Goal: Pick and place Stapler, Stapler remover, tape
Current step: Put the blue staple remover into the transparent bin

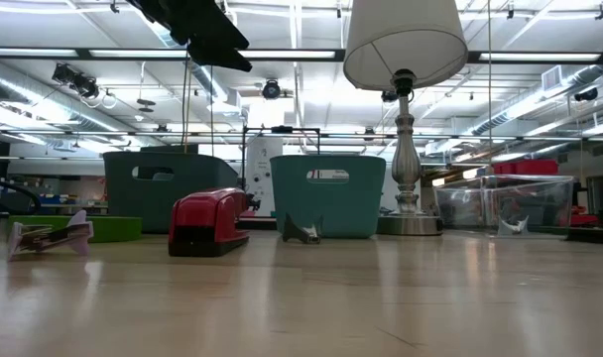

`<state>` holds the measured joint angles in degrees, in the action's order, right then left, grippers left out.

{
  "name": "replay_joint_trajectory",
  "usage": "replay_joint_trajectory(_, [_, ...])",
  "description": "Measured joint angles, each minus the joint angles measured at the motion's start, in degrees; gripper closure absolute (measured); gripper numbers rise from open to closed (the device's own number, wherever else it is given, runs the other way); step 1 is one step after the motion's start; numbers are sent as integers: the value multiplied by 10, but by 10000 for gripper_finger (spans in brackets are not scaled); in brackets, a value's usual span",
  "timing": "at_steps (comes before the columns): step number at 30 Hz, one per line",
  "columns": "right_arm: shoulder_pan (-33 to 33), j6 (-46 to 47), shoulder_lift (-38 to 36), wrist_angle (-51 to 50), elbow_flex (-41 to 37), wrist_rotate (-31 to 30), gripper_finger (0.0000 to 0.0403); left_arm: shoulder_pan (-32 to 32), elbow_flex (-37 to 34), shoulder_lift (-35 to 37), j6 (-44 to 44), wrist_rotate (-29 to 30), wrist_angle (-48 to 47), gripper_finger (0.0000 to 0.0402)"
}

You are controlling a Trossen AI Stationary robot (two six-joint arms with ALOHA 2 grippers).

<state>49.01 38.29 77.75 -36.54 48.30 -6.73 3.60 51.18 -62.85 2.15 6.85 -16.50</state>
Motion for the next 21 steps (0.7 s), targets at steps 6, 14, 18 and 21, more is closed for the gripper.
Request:
replay_joint_trajectory(6, [0, -26, 56, 46, 0, 2, 46, 0, 0, 0, 0, 1, -1, 58])
replay_joint_trajectory(14, [8, -5, 117, 44, 0, 10, 46, 0, 0, 0, 0, 11, -1, 58])
replay_joint_trajectory(18, [18, 9, 133, 43, 0, 31, 46, 0, 0, 0, 0, 11, -1, 58])
replay_joint_trajectory(21, [27, 25, 142, 44, 0, 32, 46, 0, 0, 0, 0, 14, -1, 58])
